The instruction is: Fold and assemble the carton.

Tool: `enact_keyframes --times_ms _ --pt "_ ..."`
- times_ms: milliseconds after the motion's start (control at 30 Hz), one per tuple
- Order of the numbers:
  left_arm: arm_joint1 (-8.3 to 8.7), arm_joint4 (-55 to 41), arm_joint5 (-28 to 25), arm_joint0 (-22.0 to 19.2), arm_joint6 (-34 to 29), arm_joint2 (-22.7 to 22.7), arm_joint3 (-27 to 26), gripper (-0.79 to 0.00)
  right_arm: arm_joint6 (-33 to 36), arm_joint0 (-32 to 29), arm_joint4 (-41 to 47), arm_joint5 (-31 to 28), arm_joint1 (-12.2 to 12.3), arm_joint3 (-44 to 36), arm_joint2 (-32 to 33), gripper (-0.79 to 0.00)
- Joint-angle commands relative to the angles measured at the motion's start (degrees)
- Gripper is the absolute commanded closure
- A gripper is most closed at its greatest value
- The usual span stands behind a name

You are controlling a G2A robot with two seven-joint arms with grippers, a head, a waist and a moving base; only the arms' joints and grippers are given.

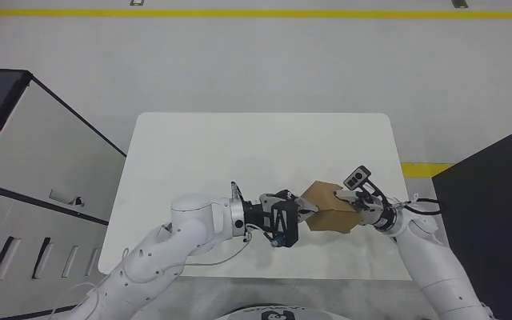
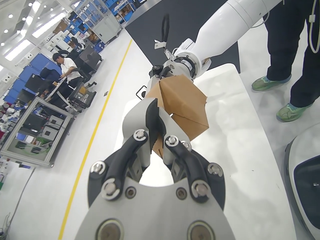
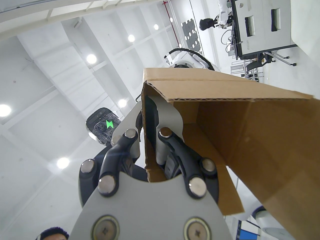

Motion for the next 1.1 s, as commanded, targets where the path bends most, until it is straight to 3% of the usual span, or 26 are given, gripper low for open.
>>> enact_keyframes --times_ms 0,1067 --pt "0.04 0.19 -0.10 -0.04 -0.51 -0.06 0.22 0.000 -0.11 0.02 -0.32 -0.34 0.00 -0.18 -0.01 0.000" --pt "-0.45 0.22 -1.46 -2.80 0.21 3.64 3.06 0.000 1.73 0.40 -2.09 -0.82 0.12 -1.66 -0.08 0.000"
